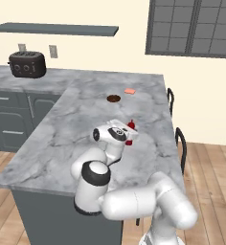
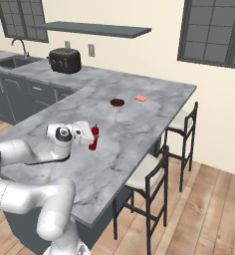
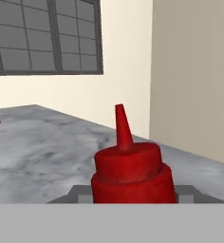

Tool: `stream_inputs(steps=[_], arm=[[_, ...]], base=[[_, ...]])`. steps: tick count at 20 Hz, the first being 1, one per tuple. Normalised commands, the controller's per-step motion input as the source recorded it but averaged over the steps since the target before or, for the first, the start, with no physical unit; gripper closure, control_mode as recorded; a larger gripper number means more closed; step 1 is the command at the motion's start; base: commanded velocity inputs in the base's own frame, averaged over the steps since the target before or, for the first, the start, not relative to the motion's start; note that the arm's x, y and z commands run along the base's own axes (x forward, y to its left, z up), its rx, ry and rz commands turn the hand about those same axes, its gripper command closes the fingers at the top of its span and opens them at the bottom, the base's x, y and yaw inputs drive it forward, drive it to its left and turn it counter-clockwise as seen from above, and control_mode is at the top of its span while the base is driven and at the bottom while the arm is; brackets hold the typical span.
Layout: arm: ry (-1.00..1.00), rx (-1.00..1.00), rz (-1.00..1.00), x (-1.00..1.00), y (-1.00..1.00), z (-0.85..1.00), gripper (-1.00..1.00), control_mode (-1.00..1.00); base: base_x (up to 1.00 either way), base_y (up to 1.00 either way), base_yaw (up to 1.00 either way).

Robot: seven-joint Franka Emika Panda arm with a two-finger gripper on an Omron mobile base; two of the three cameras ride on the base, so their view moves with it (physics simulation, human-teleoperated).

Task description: Move the ketchup and mayonnaise from the cabinet to the dining counter.

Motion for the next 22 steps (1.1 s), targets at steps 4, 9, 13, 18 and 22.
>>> stream_inputs(steps=[4,9,13,18,22], arm=[[0.00,0.00,-0.04,-0.09,0.20,-0.28,-1.00,-1.00],[0.00,0.00,-0.05,-0.27,0.08,-0.12,-1.00,-1.00],[0.00,0.00,-0.04,-0.54,0.01,-0.04,-1.00,-1.00],[0.00,0.00,-0.05,-0.50,0.07,0.00,-1.00,-1.00],[0.00,0.00,-0.05,-0.18,0.13,0.00,-1.00,-1.00]], base=[[0.00,0.00,0.00],[0.00,0.00,0.00],[0.00,0.00,0.00],[0.00,0.00,0.00],[0.00,0.00,0.00]])
